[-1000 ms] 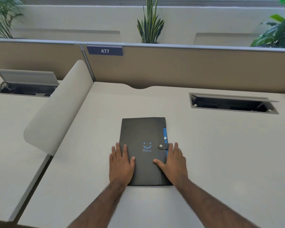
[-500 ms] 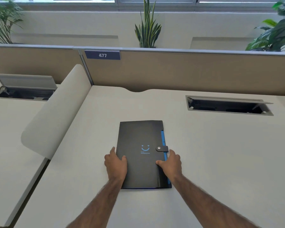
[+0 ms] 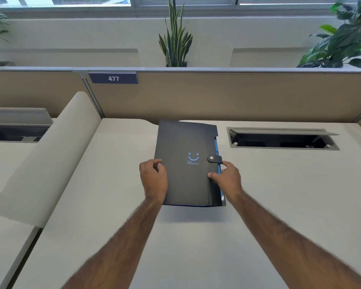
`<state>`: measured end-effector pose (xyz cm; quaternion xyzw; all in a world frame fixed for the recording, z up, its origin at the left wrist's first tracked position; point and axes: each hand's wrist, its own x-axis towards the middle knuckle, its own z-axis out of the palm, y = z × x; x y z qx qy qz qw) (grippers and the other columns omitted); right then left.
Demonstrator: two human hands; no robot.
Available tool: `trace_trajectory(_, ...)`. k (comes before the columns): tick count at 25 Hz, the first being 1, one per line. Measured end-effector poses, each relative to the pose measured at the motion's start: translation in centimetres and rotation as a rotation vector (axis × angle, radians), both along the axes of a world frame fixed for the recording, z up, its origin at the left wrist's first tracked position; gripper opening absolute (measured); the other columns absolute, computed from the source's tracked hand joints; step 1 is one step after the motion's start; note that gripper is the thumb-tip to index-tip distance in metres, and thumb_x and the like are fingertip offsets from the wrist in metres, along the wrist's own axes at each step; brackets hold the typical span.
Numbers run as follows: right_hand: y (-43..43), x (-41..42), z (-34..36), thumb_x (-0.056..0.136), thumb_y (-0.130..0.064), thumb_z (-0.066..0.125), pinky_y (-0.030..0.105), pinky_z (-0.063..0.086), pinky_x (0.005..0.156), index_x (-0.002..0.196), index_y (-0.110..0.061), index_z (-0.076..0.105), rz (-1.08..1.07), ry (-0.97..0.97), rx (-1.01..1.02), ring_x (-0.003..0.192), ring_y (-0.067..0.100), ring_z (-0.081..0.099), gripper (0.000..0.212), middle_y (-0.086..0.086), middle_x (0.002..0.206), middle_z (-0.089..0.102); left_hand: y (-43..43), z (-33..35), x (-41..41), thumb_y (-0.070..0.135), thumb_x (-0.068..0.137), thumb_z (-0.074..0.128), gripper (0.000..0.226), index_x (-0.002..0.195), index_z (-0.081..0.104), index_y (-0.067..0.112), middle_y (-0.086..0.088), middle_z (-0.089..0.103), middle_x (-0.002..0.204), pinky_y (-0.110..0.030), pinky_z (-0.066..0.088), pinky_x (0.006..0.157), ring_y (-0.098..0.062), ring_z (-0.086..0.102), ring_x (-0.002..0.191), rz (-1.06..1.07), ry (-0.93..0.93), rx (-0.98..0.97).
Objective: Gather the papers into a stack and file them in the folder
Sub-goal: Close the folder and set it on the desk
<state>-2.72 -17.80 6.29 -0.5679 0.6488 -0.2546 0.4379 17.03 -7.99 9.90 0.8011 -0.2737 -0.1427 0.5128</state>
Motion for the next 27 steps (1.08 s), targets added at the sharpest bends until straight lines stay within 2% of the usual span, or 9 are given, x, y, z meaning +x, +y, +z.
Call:
trace_trajectory(4,-5.9,0.4,-0.6,0.064,-0.036,0.084,0.042,0.061,0.085,0.131,-0.026,0.059,0.012,0.053,-0.062,0.095,0.025,0.069,0.072,0.012,0.113,0.067,-5.6,-0.7,0.1,0.003,0.092,0.049,0.026,0.101,0.073,0.006,-0.010,0.061,0.113,-0.012,0.033,0.082,-0.016,0.054,0.099,0.005,0.044,-0.006)
trace_trajectory(7,-8.8,0.9,-0.9,0.071,-0.026,0.086,0.043,0.061,0.086,0.136,-0.025,0.056,0.010,0.070,-0.082,0.097,0.026,0.067,0.072,0.012,0.118,0.063,-9.0,-2.0,0.6,0.004,0.092,0.050,0.024,0.100,0.073,0.005,-0.010,0.063,0.111,-0.016,0.036,0.083,-0.015,0.053,0.096,-0.032,0.042,0.026)
trace_trajectory(11,-10.9,1.5,-2.6,0.078,-0.020,0.086,0.045,0.059,0.093,0.144,-0.020,0.050,0.010,0.105,-0.094,0.111,0.031,0.063,0.075,0.013,0.131,0.053,-11.5,-4.1,0.9,0.008,0.092,0.055,0.016,0.092,0.071,0.005,-0.006,0.062,0.104,-0.013,0.037,0.074,-0.015,0.055,0.092,-0.089,0.009,0.066)
trace_trajectory(15,-12.1,1.9,-4.1,0.083,-0.020,0.082,0.042,0.057,0.097,0.147,-0.018,0.047,0.024,0.140,-0.074,0.116,0.031,0.059,0.073,0.014,0.133,0.049,-12.8,-6.6,1.7,0.012,0.089,0.060,0.014,0.094,0.073,0.010,-0.009,0.063,0.111,-0.018,0.041,0.085,-0.010,0.054,0.090,-0.105,0.008,0.092)
trace_trajectory(19,-12.2,2.0,-5.1,0.085,-0.021,0.080,0.043,0.056,0.098,0.145,-0.019,0.049,0.028,0.167,-0.069,0.114,0.030,0.060,0.068,0.013,0.131,0.050,-12.8,-8.2,2.0,0.013,0.085,0.069,0.019,0.104,0.072,0.011,-0.006,0.057,0.119,-0.017,0.037,0.094,-0.010,0.052,0.100,-0.171,-0.022,0.145)
trace_trajectory(23,-12.2,2.0,-5.5,0.086,-0.022,0.077,0.044,0.057,0.096,0.141,-0.017,0.054,0.041,0.179,-0.056,0.110,0.031,0.063,0.060,0.012,0.126,0.050,-12.6,-9.0,2.1,0.011,0.085,0.072,0.025,0.110,0.070,0.009,-0.009,0.052,0.130,-0.019,0.034,0.102,-0.020,0.054,0.119,-0.252,-0.040,0.190)
trace_trajectory(27,-11.7,1.5,-5.4,0.089,-0.022,0.072,0.037,0.051,0.099,0.136,-0.011,0.060,0.077,0.192,-0.062,0.113,0.029,0.062,0.050,0.013,0.127,0.053,-12.8,-9.2,2.5,0.017,0.087,0.071,0.034,0.120,0.067,0.009,-0.010,0.046,0.144,-0.033,0.036,0.115,-0.026,0.049,0.133,-0.363,-0.012,0.278)
